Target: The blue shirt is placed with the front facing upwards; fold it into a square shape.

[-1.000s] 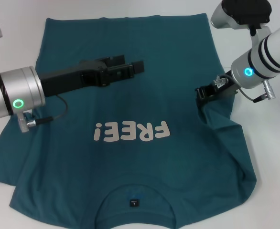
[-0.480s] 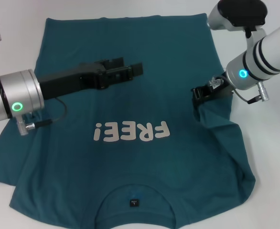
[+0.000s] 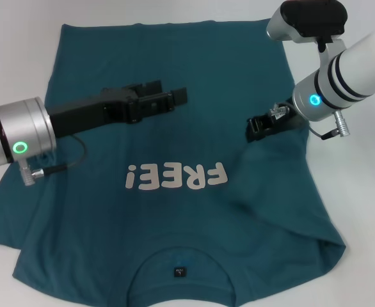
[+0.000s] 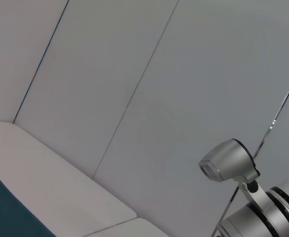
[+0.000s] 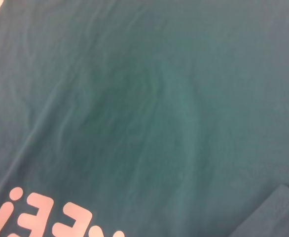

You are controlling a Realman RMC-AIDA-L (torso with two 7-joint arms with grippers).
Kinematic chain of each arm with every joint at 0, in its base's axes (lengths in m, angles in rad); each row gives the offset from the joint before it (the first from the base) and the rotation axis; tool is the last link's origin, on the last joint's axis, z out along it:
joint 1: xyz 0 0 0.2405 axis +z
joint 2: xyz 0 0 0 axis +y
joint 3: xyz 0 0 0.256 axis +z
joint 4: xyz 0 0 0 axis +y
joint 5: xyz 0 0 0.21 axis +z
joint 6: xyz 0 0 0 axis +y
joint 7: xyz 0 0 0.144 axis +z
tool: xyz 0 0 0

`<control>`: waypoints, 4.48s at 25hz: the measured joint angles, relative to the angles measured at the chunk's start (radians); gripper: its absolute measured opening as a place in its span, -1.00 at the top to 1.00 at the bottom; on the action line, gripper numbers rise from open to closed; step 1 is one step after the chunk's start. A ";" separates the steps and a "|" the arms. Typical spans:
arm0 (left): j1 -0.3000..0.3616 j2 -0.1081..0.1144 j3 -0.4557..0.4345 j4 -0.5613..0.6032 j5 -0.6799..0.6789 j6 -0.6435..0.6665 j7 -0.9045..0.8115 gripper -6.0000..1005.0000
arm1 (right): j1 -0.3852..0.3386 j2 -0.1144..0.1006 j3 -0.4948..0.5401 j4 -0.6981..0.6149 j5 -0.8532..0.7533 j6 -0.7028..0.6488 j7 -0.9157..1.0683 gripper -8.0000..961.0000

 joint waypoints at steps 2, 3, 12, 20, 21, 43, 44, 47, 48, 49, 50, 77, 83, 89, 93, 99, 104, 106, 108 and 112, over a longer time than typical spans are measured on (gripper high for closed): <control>0.001 -0.001 0.000 0.000 0.000 0.000 0.002 -0.69 | 0.000 0.002 0.000 0.000 0.000 0.000 -0.001 0.80; 0.002 -0.001 0.000 0.000 -0.002 0.000 0.004 -0.69 | 0.000 0.003 0.000 0.000 0.000 0.000 -0.001 0.79; 0.010 -0.004 0.000 0.000 -0.016 -0.004 0.008 -0.69 | -0.015 0.007 0.000 -0.011 0.026 0.038 -0.042 0.27; 0.012 -0.001 0.000 0.000 -0.017 -0.015 0.001 -0.69 | -0.053 -0.006 0.007 -0.022 0.073 0.147 -0.134 -0.46; 0.012 -0.001 -0.001 0.001 -0.017 -0.018 -0.001 -0.69 | -0.061 -0.008 0.007 -0.033 0.082 0.160 -0.150 -0.53; 0.002 -0.008 -0.023 0.067 -0.054 -0.160 -0.028 -0.69 | -0.562 -0.022 0.058 -0.102 1.333 -0.180 -1.397 -0.96; 0.002 -0.010 -0.023 0.067 -0.054 -0.163 -0.022 -0.69 | -0.574 -0.025 0.074 -0.080 1.330 -0.234 -1.436 -0.96; 0.002 -0.012 -0.019 0.067 -0.054 -0.167 -0.014 -0.69 | -0.611 -0.040 0.092 -0.053 1.301 -0.313 -1.467 -0.96; 0.003 -0.012 -0.017 0.066 -0.054 -0.168 -0.006 -0.69 | -0.621 -0.049 0.092 -0.053 1.281 -0.339 -1.465 -0.96; 0.006 -0.012 -0.015 0.065 -0.054 -0.168 0.007 -0.69 | -0.629 -0.057 0.092 -0.055 1.255 -0.367 -1.457 -0.96; 0.008 -0.013 -0.016 0.063 -0.054 -0.168 0.017 -0.69 | -0.634 -0.067 0.092 -0.062 1.219 -0.403 -1.443 -0.96; 0.179 -0.004 0.000 -0.083 0.017 -0.307 0.040 -0.69 | -0.556 -0.021 0.162 -0.240 0.984 -0.313 -1.035 -0.96; 0.173 -0.012 0.005 -0.081 0.021 -0.343 0.048 -0.69 | -0.561 0.010 0.160 -0.237 0.983 -0.238 -1.100 -0.96; 0.151 -0.009 0.016 -0.083 0.094 -0.357 -0.014 -0.69 | -0.552 0.011 0.098 -0.235 0.983 -0.237 -1.091 -0.96; 0.120 0.010 0.017 -0.117 0.243 -0.353 -0.203 -0.69 | -0.540 0.013 0.072 -0.231 0.980 -0.202 -1.091 -0.96; 0.134 0.001 0.010 -0.268 0.404 -0.336 -0.488 -0.69 | -0.531 0.014 -0.003 -0.214 0.982 -0.164 -1.101 -0.96; 0.153 0.040 0.001 -0.291 0.427 -0.286 -0.643 -0.68 | -0.517 0.014 -0.014 -0.210 0.985 -0.162 -1.090 -0.96; 0.161 0.057 -0.001 -0.298 0.428 -0.245 -0.658 -0.68 | -0.506 0.014 -0.014 -0.193 0.985 -0.161 -1.087 -0.96; 0.165 0.065 -0.007 -0.299 0.433 -0.222 -0.669 -0.68 | -0.494 0.014 -0.014 -0.169 0.985 -0.155 -1.090 -0.96; 0.173 0.076 -0.032 -0.299 0.477 -0.206 -0.694 -0.68 | -0.484 0.018 -0.015 -0.140 0.990 -0.152 -1.103 -0.96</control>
